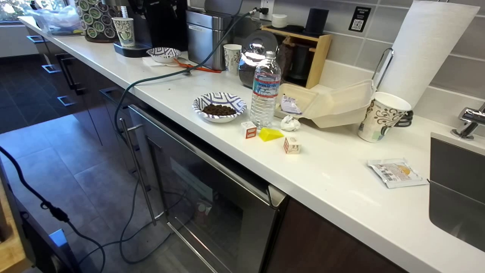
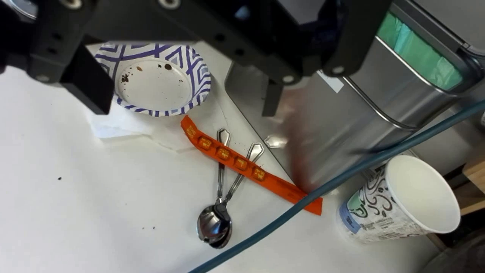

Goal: Move the black and white bowl to the left then move the cup on the counter forwards.

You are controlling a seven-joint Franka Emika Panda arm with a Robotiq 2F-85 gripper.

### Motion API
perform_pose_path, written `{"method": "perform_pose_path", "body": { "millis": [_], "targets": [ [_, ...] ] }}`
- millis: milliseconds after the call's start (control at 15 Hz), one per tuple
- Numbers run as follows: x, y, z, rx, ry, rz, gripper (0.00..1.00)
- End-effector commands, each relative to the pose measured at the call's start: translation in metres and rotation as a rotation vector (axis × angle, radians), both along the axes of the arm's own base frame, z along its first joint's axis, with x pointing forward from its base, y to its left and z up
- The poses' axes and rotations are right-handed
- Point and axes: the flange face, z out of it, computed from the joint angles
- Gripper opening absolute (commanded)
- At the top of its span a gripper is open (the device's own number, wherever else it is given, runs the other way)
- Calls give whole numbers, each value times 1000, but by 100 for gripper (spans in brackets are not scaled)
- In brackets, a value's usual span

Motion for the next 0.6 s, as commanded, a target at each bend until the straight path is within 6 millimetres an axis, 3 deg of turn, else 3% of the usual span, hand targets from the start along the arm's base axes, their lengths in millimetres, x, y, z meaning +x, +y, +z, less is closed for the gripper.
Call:
{"method": "perform_pose_path", "body": {
  "millis": [0, 67, 133, 200, 533],
  "targets": [
    [12, -16, 2, -23, -35, 140, 100],
    [16, -20, 4, -39, -18, 191, 100],
    [20, -42, 8, -77, -8, 223, 100],
    [25, -51, 13, -86, -13, 260, 100],
    [52, -158, 37, -256, 3, 276, 100]
  ]
}}
